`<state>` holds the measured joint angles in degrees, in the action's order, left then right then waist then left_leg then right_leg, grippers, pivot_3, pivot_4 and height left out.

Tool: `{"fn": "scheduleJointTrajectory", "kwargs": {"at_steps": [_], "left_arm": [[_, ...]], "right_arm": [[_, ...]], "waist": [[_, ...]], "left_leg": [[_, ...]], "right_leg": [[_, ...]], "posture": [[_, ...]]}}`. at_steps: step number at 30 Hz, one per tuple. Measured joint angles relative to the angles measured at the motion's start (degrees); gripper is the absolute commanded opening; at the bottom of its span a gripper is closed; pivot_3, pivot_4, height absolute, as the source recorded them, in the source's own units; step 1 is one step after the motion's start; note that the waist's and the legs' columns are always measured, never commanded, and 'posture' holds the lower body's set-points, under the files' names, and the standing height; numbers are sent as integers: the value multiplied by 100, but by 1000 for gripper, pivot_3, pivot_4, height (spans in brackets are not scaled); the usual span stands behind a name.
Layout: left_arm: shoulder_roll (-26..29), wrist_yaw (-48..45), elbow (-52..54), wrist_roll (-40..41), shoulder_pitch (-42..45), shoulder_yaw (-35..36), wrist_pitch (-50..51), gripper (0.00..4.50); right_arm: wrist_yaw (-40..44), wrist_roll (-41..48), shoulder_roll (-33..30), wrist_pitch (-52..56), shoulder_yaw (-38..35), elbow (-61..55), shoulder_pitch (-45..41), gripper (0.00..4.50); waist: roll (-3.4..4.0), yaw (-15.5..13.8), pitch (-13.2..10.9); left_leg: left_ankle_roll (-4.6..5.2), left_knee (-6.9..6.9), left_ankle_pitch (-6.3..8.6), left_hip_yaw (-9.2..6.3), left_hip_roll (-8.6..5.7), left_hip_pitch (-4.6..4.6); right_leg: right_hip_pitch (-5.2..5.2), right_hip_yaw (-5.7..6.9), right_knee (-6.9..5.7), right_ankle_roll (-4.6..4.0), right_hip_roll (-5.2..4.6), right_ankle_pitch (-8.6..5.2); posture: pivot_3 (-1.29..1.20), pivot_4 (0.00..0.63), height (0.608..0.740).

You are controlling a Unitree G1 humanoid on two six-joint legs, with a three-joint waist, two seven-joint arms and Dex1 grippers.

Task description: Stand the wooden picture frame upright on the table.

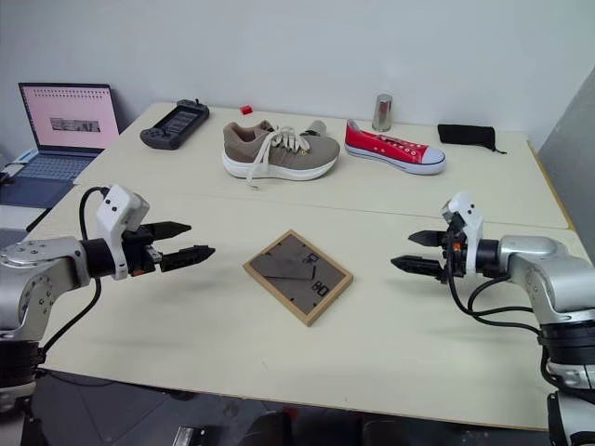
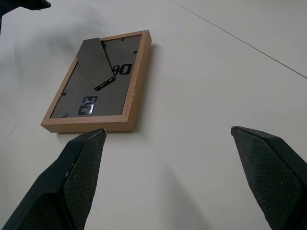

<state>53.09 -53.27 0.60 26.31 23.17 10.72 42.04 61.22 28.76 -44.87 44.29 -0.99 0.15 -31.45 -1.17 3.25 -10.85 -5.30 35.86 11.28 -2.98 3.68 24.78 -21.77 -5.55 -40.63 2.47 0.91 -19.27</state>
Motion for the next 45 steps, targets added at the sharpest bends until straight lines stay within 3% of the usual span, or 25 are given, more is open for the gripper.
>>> {"fn": "scheduleJointTrajectory", "kwargs": {"at_steps": [19, 20, 24, 38, 40, 45], "left_arm": [[1, 139, 179, 28, -102, 45, 158, 4500], [-1, 138, 179, 30, -103, 45, 158, 4319], [-51, 138, 186, 43, -140, 50, 156, 3524], [-927, 624, 364, -32, -582, -357, 128, 374], [-968, 651, 438, -35, -611, -394, 128, 23], [-1077, 668, 595, -135, -743, -659, 104, 23]], "right_arm": [[103, -91, 40, -70, 218, 3, 0, 4438], [121, -96, 40, -89, 239, 8, 0, 4477], [113, -292, 131, -352, 372, 238, -115, 3722], [-399, -1241, 1374, -1388, 961, 1400, -416, 242], [-447, -1304, 1420, -1430, 978, 1405, -416, 0], [-492, -1399, 1502, -1444, 1019, 1347, -328, 0]], "waist": [[0, 1, 0], [0, 1, 0], [0, 12, 0], [-1, 6, 0], [-1, -2, 0], [0, 0, 0]], "left_leg": [[0, 1, 0, 1, 0, 0], [0, 1, 0, 0, 0, 0], [0, 2, 0, 3, 1, -2], [-2, 7, -1, 0, 1, -1], [-2, 8, -1, 0, 0, -1], [-1, 8, -1, 0, 0, -2]], "right_leg": [[0, 0, -2, 0, 0, 0], [0, 0, -3, 0, 0, 0], [0, -1, -3, 0, 0, 0], [-5, 1, -21, -1, -1, 1], [-4, 1, -20, -1, -1, 1], [-2, 1, -21, -1, -1, 1]], "posture": [[0, 150, 740], [0, 150, 740], [0, 150, 740], [0, 150, 740], [0, 150, 740], [0, 150, 740]]}}
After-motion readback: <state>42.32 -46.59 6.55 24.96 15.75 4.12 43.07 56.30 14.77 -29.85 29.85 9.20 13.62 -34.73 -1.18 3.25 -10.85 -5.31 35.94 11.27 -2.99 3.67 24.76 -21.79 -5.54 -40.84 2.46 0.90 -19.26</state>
